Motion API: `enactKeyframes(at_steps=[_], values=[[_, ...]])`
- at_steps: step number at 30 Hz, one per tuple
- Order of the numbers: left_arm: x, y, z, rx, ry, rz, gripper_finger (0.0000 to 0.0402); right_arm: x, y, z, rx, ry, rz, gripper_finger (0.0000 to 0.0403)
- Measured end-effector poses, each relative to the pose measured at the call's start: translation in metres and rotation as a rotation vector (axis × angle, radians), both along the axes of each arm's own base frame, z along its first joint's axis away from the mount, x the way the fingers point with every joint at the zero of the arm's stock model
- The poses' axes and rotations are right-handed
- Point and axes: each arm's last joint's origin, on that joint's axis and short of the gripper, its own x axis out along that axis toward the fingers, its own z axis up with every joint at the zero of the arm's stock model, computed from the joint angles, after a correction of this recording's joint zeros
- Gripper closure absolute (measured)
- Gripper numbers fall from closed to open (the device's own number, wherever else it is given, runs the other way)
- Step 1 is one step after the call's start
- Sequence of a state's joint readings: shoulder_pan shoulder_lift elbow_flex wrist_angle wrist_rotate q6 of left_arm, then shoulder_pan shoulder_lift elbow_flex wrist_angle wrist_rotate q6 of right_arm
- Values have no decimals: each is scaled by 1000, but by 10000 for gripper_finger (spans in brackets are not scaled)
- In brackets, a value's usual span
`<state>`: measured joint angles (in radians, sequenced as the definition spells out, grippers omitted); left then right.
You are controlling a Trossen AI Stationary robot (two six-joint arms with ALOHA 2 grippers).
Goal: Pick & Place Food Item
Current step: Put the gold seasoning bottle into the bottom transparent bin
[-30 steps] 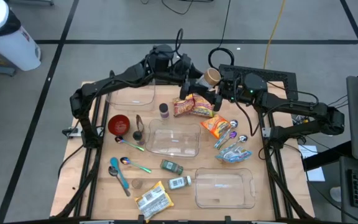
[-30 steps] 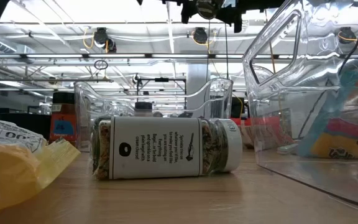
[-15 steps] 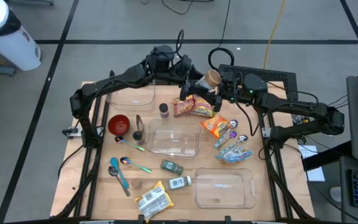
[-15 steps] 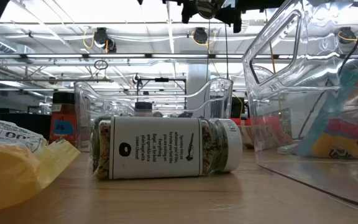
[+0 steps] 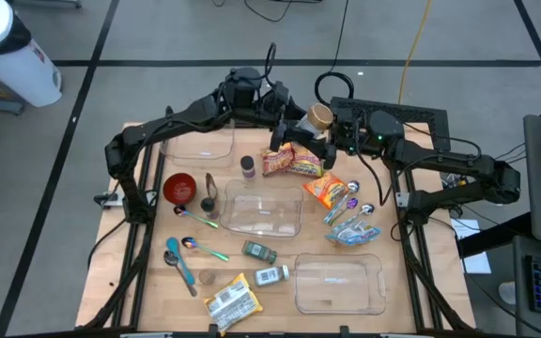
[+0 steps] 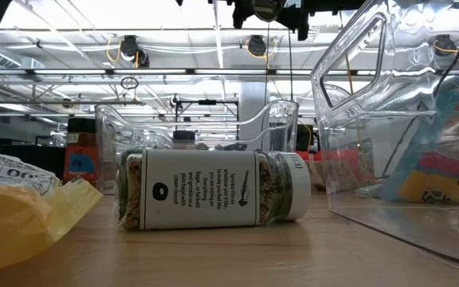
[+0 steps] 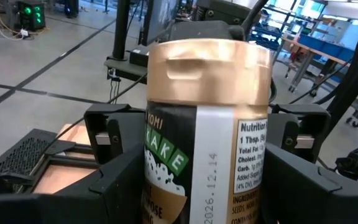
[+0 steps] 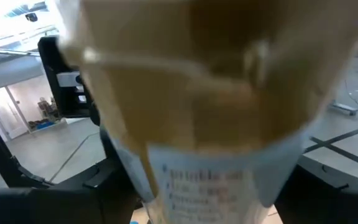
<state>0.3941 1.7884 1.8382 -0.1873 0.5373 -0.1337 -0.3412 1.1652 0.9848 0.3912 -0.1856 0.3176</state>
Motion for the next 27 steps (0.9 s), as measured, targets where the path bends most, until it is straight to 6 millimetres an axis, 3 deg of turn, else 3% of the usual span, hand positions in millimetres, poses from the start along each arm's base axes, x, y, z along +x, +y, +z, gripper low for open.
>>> enactKeyframes(at_steps=[21, 27], values=[[-6, 2, 5, 12, -12, 15, 123, -4, -3, 2, 6, -5, 12, 110], [-4, -2, 4, 6, -1, 4, 123, -4, -3, 2, -5, 0, 15, 131]])
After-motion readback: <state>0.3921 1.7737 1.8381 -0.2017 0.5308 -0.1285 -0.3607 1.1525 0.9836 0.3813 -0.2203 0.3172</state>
